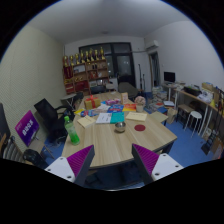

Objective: Pour water

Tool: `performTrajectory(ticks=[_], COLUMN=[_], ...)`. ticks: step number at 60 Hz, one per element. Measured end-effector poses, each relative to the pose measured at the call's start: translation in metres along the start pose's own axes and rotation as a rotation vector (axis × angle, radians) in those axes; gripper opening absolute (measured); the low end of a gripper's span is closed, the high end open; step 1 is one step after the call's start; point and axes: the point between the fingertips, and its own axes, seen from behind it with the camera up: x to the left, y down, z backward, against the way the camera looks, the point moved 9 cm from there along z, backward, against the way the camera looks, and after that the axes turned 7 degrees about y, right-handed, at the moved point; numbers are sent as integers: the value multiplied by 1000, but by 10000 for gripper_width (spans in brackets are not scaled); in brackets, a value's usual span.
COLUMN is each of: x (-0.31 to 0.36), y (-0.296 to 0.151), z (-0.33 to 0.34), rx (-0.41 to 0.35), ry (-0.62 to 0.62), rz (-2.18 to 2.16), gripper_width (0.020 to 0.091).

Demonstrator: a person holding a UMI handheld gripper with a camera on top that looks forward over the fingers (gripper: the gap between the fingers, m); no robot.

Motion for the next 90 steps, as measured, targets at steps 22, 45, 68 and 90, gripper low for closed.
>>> performTrajectory(ticks=[22,45,68,90], x=[56,216,303,305], y=[6,66,44,43], z=[-14,-187,-352,-380], rx=[-160,-183,-247,-255], ry=[-16,-244,-240,-357], rz=[110,172,181,288], gripper_width=[822,819,792,554])
